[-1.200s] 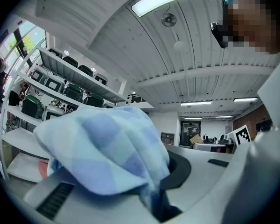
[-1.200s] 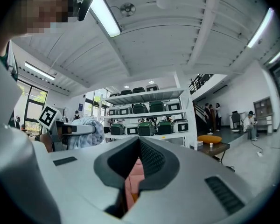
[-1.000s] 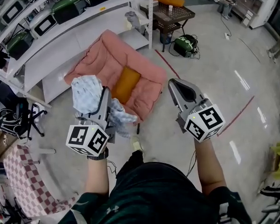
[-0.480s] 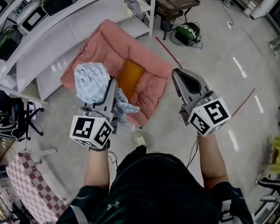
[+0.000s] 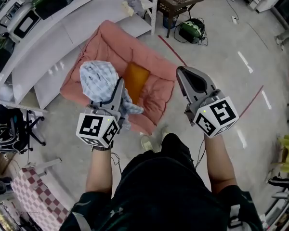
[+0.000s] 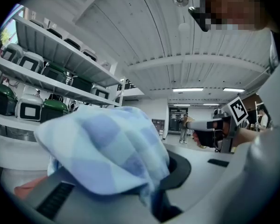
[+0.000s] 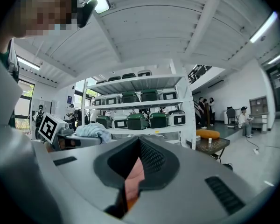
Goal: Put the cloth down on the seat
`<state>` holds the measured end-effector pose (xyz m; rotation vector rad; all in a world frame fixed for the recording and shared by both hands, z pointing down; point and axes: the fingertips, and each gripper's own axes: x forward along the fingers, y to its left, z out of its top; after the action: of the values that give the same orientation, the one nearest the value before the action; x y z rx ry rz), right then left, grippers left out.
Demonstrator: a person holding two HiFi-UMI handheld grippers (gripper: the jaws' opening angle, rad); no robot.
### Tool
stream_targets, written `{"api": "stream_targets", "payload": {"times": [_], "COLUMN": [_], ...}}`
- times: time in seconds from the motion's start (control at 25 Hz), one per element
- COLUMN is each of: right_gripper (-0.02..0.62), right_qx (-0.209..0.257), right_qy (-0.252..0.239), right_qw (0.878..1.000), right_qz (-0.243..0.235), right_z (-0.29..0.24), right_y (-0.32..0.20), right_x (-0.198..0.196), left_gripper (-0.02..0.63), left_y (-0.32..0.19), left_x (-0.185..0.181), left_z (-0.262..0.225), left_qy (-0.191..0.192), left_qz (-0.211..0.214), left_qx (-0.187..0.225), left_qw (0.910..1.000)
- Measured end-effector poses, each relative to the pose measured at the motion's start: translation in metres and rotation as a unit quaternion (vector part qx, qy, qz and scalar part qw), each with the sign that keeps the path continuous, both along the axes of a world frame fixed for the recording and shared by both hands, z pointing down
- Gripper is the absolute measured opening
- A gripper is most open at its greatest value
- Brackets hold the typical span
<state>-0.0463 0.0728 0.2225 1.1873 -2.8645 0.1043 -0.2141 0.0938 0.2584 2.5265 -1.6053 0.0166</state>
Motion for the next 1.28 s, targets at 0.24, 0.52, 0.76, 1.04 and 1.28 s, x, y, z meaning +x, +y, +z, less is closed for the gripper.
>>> {"api": "stream_targets", "payload": {"times": [0.24,0.52,0.76,1.04,1.28], "right_gripper": [0.005,0.005,0.005,0.005,0.005], "right_qx": [-0.018,-0.035,-0.058,-0.096,-0.125], "right_qy": [-0.004,-0.001,0.005,0.002,0.001], "right_qw": [1.000,0.999,0.997,0.994,0.991], "right_qz": [-0.003,-0.027,-0.046,-0.051,-0.055], "right_z": [0.024,0.045,0.092,0.157,0.208], "right_y": [-0.044,-0.125,-0.195,-0.257,-0.295], "right_x": [0.001,0.000,0.002,0.009,0.009], "left_gripper": [0.049,0.049,0.049,0.049,0.049], "left_y": [-0.041,-0.117,-0.184,-0.240,-0.280], "left_x": [0.008,0.023,0.030,0.035,0.040], "left_z": [0.031,0.070,0.130,0.214,0.279], "left_qy": [-0.032,-0.086,-0.143,-0.196,-0.247], "left_qz": [0.012,0.023,0.043,0.061,0.068], "left_qx": [-0.016,-0.037,-0.064,-0.112,-0.139], "left_qw": [0.9993,0.9953,0.9867,0.9721,0.9567]}}
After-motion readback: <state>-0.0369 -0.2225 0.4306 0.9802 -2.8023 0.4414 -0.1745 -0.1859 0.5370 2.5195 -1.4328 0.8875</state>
